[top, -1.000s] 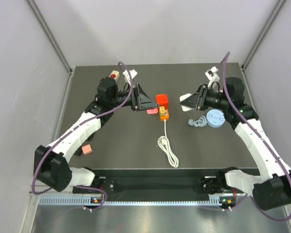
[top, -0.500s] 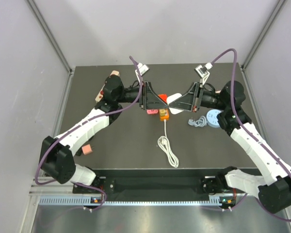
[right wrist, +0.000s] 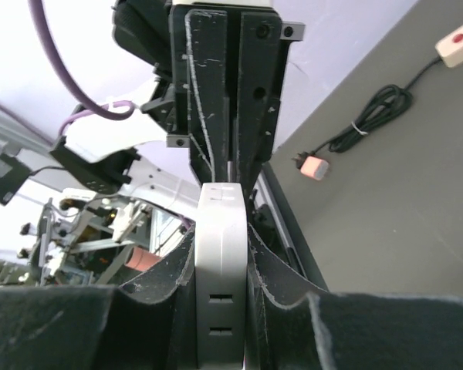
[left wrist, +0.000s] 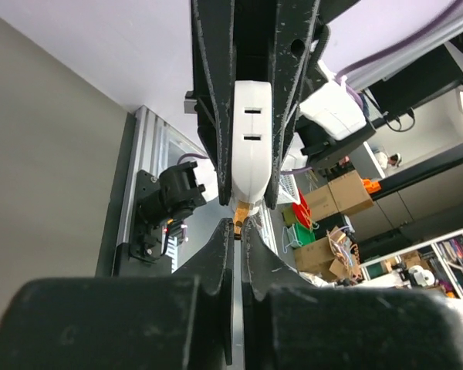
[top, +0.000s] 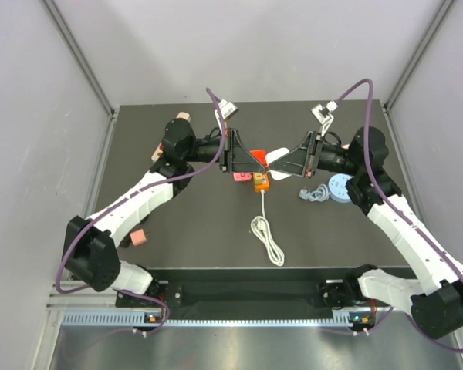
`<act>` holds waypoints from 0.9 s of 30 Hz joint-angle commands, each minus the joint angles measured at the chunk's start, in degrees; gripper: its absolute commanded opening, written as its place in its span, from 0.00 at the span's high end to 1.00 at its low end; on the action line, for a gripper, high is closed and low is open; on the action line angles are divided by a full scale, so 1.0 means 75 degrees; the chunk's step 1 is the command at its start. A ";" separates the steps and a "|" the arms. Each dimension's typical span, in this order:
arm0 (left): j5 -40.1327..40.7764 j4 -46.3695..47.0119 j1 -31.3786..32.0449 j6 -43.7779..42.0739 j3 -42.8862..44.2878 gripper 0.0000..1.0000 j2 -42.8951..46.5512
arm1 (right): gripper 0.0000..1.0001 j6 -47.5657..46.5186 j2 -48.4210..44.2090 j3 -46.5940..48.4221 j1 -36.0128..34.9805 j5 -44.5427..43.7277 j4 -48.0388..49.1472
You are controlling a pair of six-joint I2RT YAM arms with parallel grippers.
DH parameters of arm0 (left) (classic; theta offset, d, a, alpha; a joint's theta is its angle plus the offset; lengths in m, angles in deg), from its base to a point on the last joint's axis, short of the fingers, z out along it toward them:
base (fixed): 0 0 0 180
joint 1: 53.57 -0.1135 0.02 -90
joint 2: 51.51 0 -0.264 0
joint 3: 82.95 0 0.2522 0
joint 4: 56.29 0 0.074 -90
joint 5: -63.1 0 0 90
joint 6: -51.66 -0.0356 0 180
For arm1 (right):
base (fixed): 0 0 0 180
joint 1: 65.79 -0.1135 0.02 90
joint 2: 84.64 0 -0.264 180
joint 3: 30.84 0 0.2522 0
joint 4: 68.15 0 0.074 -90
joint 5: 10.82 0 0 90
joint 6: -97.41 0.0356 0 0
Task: Insert the plug
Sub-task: Adjust the plug.
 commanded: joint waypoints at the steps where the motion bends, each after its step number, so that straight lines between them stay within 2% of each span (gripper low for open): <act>1: 0.0605 -0.0491 0.0106 -0.0547 0.0513 1.00 0.0105 | 1.00 -0.1022 0.0015 0.0472 -0.0172 -0.0290 -0.0978; 2: 0.0653 -0.1004 0.0117 -0.0711 0.0641 1.00 0.0116 | 1.00 -0.1106 0.0039 0.0496 -0.0161 -0.0338 -0.1084; 6: 0.0864 -0.1617 0.0106 -0.1286 0.0748 1.00 0.0058 | 0.99 -0.1622 0.0074 0.0730 -0.0161 -0.0549 -0.1904; 11: 0.0923 -0.1712 0.0106 -0.1357 0.0748 1.00 -0.0047 | 0.78 -0.2278 0.0109 0.1046 -0.0161 -0.0678 -0.2677; 18: 0.0911 -0.1806 0.0106 -0.1556 0.0713 1.00 -0.0153 | 0.86 -0.2396 0.0133 0.1070 -0.0161 -0.0549 -0.2796; 23: 0.0876 -0.1864 0.0094 -0.1732 0.0666 1.00 -0.0153 | 0.65 -0.2525 0.0074 0.1094 -0.0126 -0.0409 -0.2925; 27: 0.0736 -0.1701 0.0117 -0.1791 0.0619 1.00 -0.0153 | 0.65 -0.2525 0.0050 0.1059 -0.0079 -0.0373 -0.2937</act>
